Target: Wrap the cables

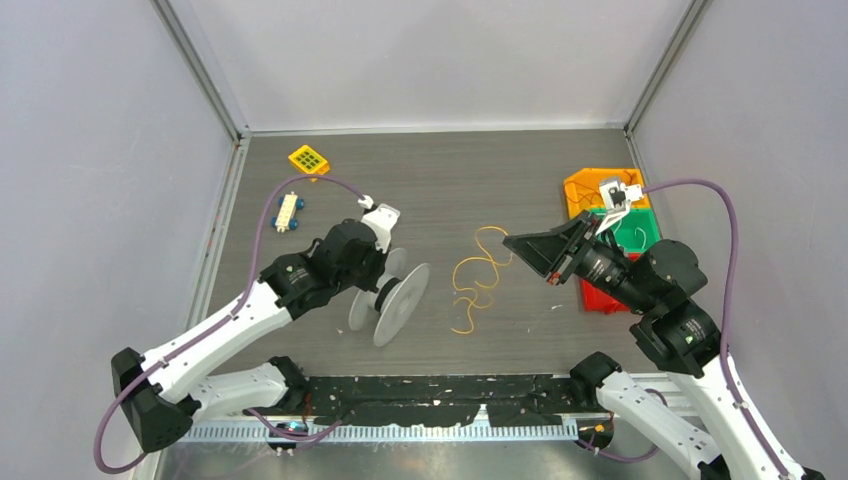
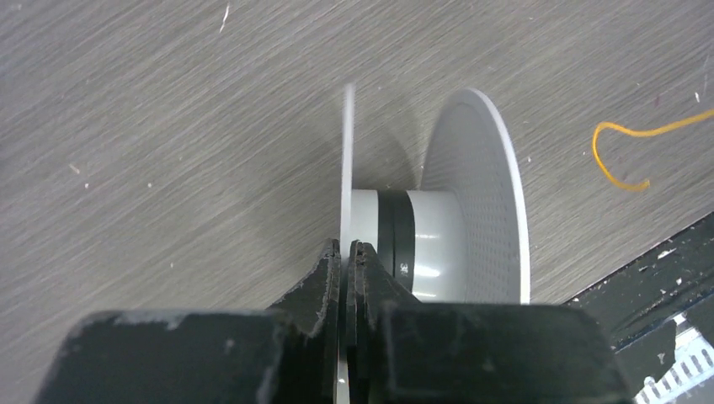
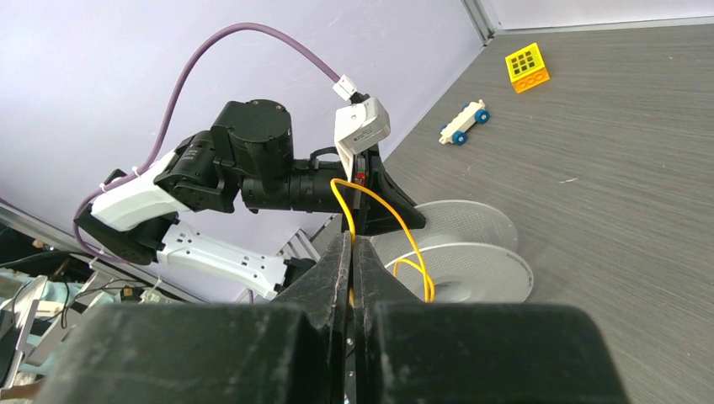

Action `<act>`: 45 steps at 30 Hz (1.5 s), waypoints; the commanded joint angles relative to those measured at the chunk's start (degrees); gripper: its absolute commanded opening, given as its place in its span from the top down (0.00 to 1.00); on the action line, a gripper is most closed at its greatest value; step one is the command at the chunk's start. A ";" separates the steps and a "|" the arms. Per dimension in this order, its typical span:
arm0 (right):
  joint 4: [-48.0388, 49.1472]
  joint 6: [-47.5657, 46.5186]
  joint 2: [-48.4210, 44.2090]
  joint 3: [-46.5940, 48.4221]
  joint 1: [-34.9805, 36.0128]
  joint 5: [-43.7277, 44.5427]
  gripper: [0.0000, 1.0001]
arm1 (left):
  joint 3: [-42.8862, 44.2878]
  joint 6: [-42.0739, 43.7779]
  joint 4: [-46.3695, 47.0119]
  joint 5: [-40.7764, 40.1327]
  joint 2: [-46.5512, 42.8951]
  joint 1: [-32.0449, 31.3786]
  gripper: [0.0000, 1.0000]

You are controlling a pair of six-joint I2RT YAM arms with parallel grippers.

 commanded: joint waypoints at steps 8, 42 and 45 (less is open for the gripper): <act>-0.12 -2.79 -0.05 0.73 0.27 2.30 0.94 | 2.51 6.16 13.90 4.55 5.93 0.31 1.00; 7.79 5.23 4.45 0.64 0.42 -6.28 0.95 | 10.53 9.45 6.14 17.24 -3.87 5.60 0.42; 10.07 6.89 5.77 1.65 0.68 -6.48 0.95 | 11.49 9.27 6.70 29.32 -7.20 5.56 0.40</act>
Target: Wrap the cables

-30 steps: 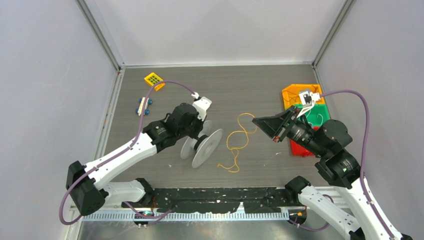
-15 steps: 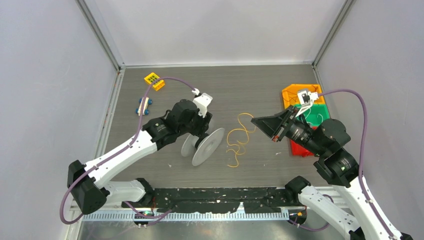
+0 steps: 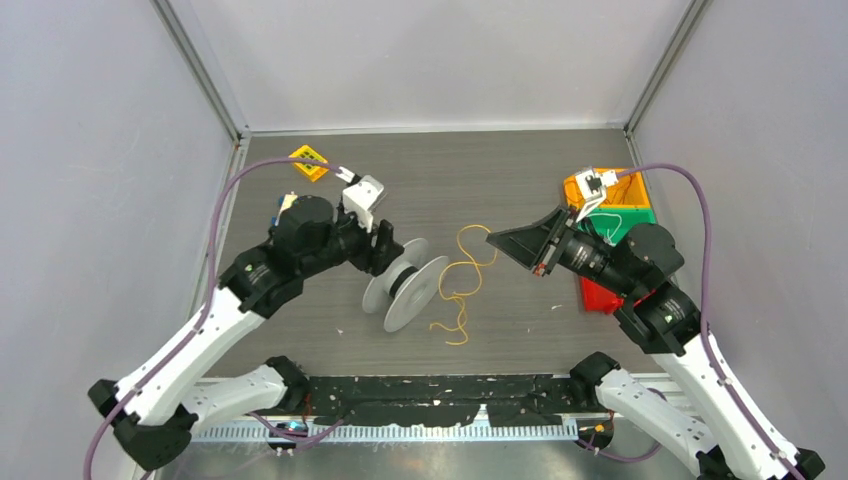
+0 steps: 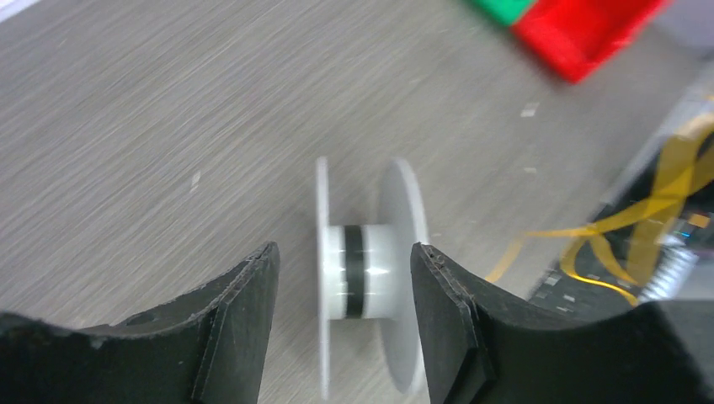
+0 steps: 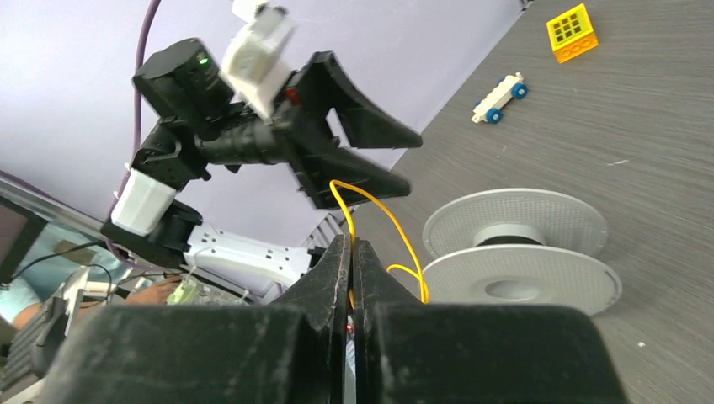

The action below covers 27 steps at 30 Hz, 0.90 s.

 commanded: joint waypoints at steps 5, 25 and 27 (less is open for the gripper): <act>11.04 7.24 3.05 2.14 0.90 0.15 0.94 | 1.18 -0.93 5.39 31.71 -7.92 0.12 0.37; 24.24 12.02 5.48 -5.82 2.52 8.40 0.95 | -10.71 -11.21 21.77 24.49 -1.96 -0.85 0.39; 23.95 11.59 5.34 -6.07 2.53 8.73 0.95 | -11.77 -12.47 23.86 25.03 -1.51 -0.85 0.40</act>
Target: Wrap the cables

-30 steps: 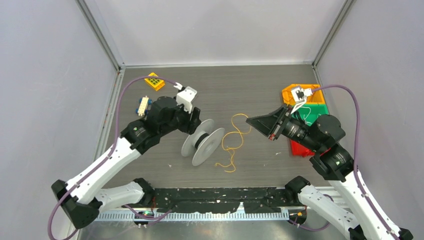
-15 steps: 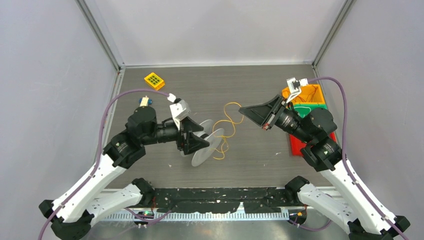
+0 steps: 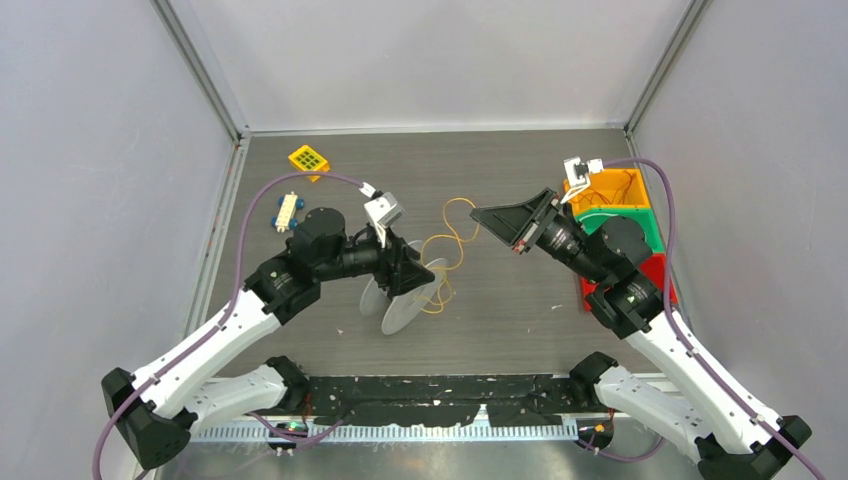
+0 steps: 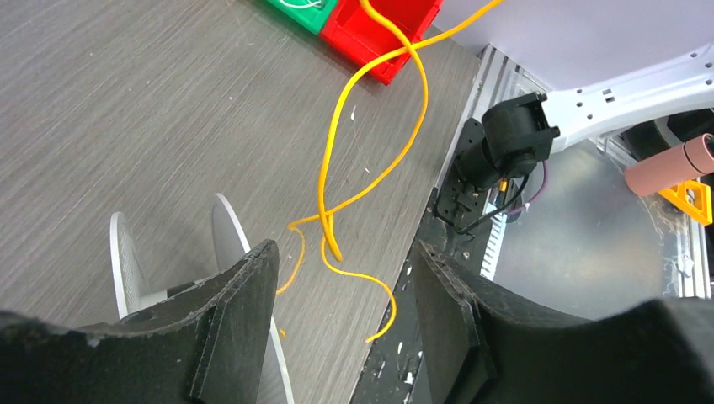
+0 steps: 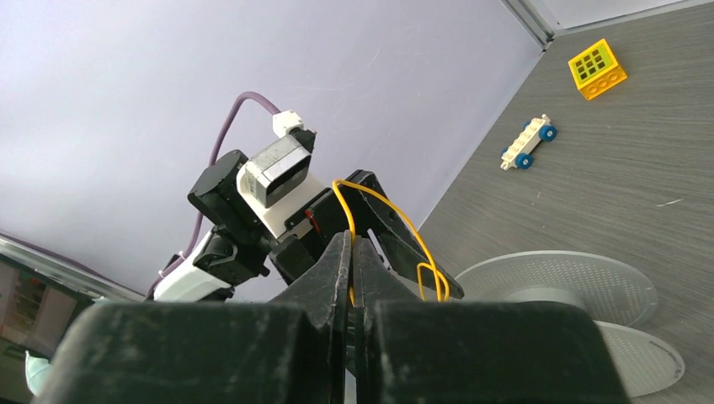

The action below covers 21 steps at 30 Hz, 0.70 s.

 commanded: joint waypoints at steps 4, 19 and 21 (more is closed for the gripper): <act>3.92 -0.18 -1.11 -0.48 0.34 2.64 0.95 | -1.95 -4.64 9.90 0.29 1.87 -0.26 0.43; -0.61 -2.64 -3.18 -0.85 0.35 5.58 0.94 | -0.42 -7.13 10.98 1.47 4.33 -0.39 0.97; -4.13 -7.83 -4.18 -0.52 0.33 7.17 0.93 | 0.49 -8.47 10.52 2.30 3.89 -0.39 1.00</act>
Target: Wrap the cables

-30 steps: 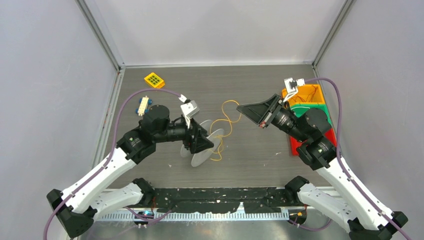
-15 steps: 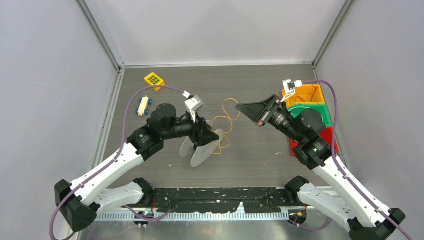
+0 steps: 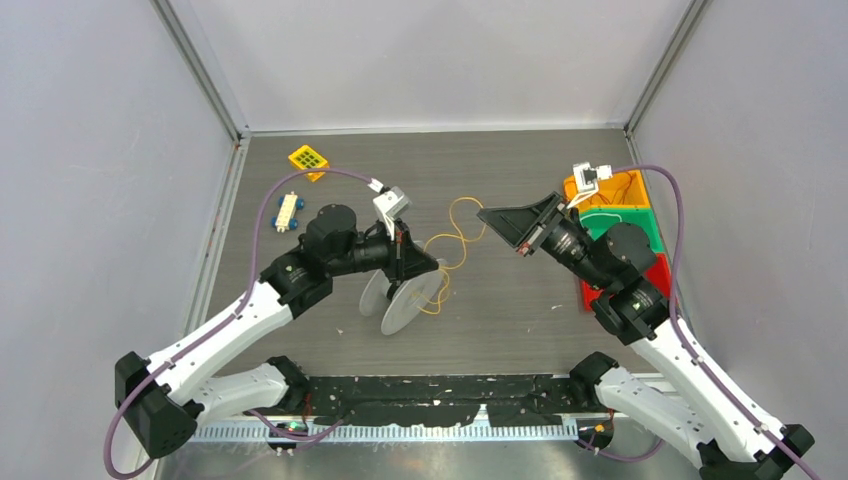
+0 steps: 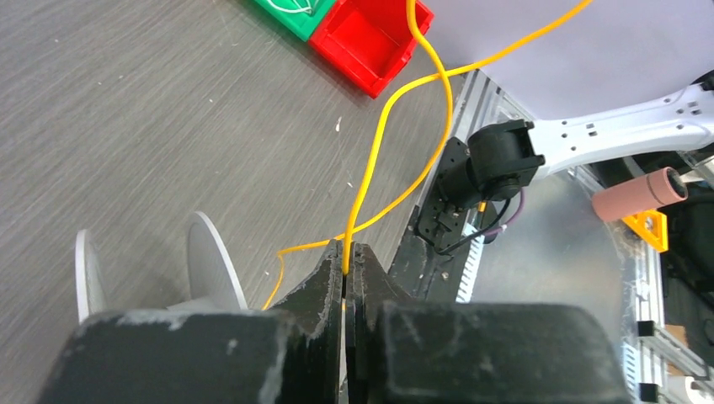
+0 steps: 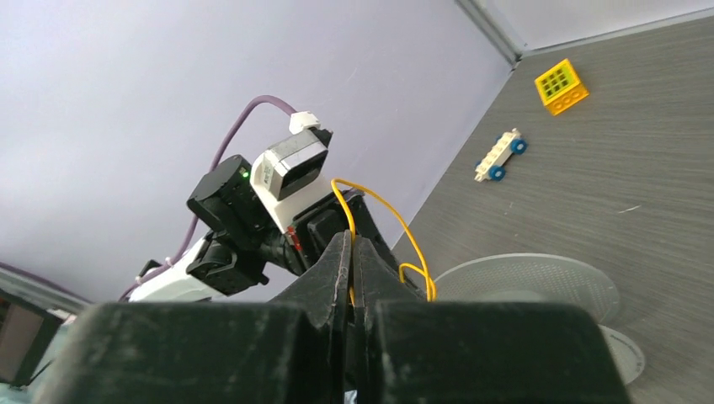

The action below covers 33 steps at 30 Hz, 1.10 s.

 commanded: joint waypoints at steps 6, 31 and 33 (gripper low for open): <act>-20.00 -34.60 -5.56 5.06 0.32 11.53 0.55 | 10.21 -6.77 -5.24 7.09 -0.54 -0.26 1.00; -14.03 -106.46 -14.96 -2.43 7.42 -33.44 0.43 | 20.05 -24.16 -12.21 12.34 5.84 0.22 1.00; -18.45 -110.50 -13.81 -1.95 9.31 -31.07 0.43 | 20.50 -24.30 -12.14 12.83 6.40 0.27 1.00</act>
